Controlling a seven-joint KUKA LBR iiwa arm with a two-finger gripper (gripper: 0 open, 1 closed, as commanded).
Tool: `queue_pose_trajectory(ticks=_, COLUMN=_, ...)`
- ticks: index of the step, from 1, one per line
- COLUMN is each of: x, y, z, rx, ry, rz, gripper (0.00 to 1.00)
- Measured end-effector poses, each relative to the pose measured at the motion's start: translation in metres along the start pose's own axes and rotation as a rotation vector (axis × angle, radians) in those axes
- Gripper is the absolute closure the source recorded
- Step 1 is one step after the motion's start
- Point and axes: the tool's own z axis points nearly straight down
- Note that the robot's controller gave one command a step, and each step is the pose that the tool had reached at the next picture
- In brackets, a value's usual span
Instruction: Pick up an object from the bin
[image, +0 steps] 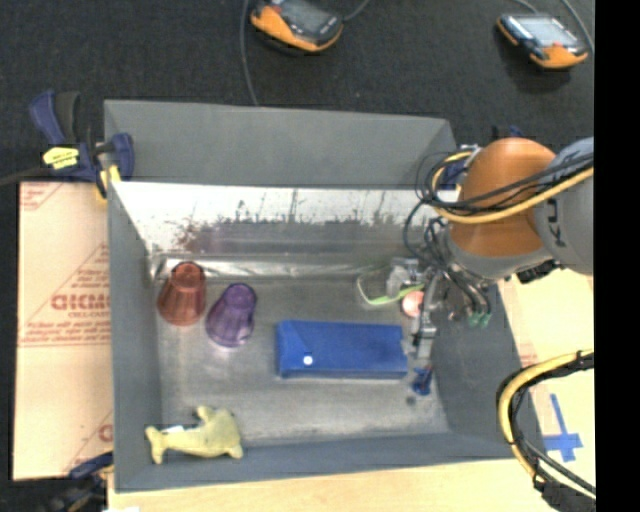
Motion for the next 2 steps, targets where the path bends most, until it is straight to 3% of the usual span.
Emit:
queue_pose_trajectory(ticks=1, x=-0.002, y=0.000, z=-0.004, rx=0.001, ry=-0.008, rz=-0.003, gripper=0.00)
queue_pose_trajectory(ticks=2, x=-0.069, y=-0.009, z=0.066, rx=-0.001, ry=0.001, rz=0.034, gripper=0.00)
